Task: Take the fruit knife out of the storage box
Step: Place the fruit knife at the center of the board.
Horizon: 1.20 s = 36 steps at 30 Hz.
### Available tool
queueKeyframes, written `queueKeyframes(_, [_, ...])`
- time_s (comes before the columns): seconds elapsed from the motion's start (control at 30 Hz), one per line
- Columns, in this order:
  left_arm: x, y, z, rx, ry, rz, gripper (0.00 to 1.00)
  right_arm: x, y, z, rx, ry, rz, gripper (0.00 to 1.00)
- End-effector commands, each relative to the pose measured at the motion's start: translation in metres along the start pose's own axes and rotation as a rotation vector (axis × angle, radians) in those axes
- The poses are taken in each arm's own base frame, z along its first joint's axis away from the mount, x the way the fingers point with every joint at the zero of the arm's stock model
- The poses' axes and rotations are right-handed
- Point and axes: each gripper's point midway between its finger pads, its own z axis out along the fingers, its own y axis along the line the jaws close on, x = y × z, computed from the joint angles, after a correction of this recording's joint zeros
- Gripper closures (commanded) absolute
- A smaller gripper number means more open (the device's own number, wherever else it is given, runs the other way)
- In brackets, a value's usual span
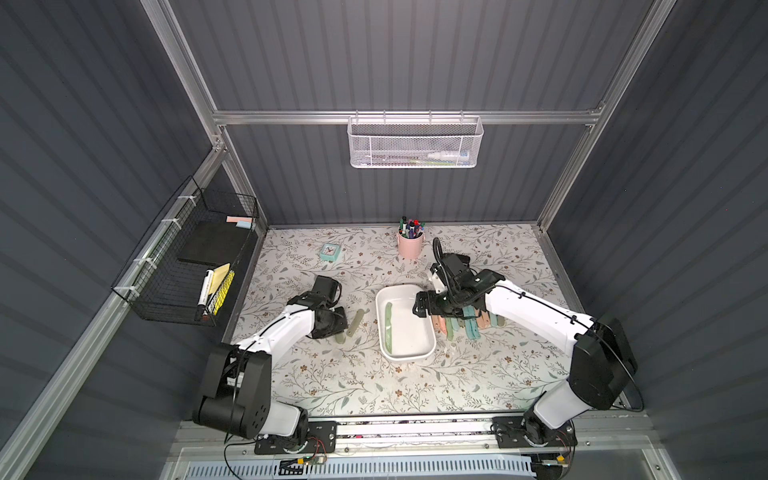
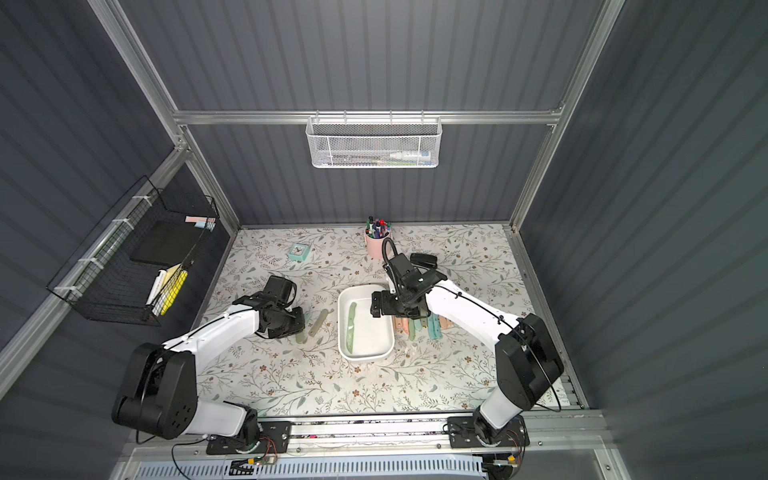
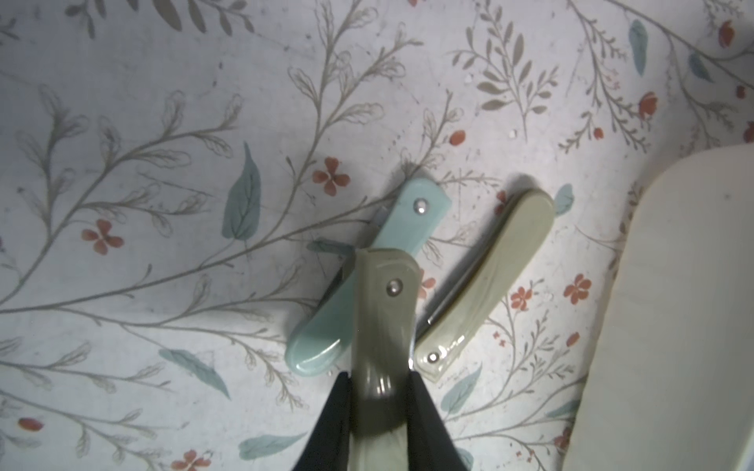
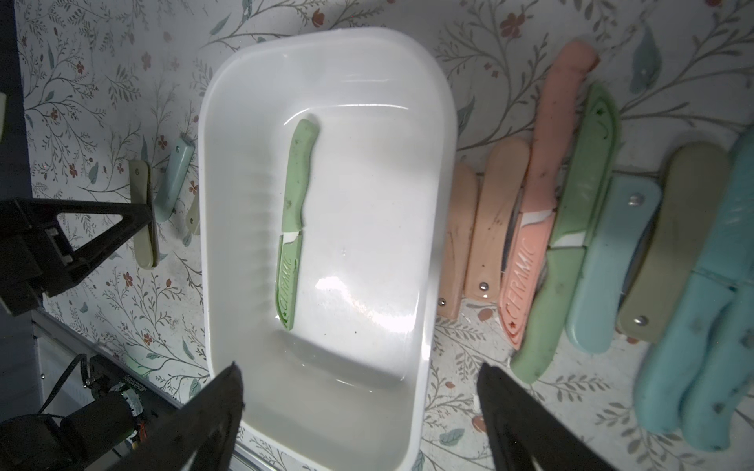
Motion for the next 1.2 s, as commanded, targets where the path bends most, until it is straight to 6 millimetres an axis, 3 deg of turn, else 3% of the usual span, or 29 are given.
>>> queueKeyframes(0.0, [-0.02, 0.0, 0.001, -0.013, -0.028, -0.002, 0.78, 0.0, -0.001, 0.001, 0.015, 0.019, -0.001, 0.08])
queueKeyframes(0.2, [-0.032, 0.018, 0.005, -0.061, -0.03, -0.035, 0.77, 0.004, 0.0, 0.003, 0.009, 0.037, 0.005, 0.08])
queueKeyframes(0.33, [-0.036, 0.043, 0.001, -0.222, -0.019, 0.001, 0.77, 0.004, 0.004, 0.006, -0.011, 0.052, -0.002, 0.08])
queueKeyframes(0.53, [-0.042, 0.062, 0.007, -0.343, -0.015, 0.037, 0.75, 0.003, 0.008, 0.004, -0.015, 0.077, -0.026, 0.08])
queueKeyframes(0.93, [-0.009, 0.039, 0.039, -0.268, 0.047, 0.135, 0.75, 0.007, 0.005, 0.004, -0.011, 0.076, -0.018, 0.08])
queueKeyframes(1.17, [0.006, 0.017, 0.044, -0.131, 0.044, 0.118, 0.75, 0.009, 0.005, 0.008, -0.014, 0.091, -0.006, 0.08])
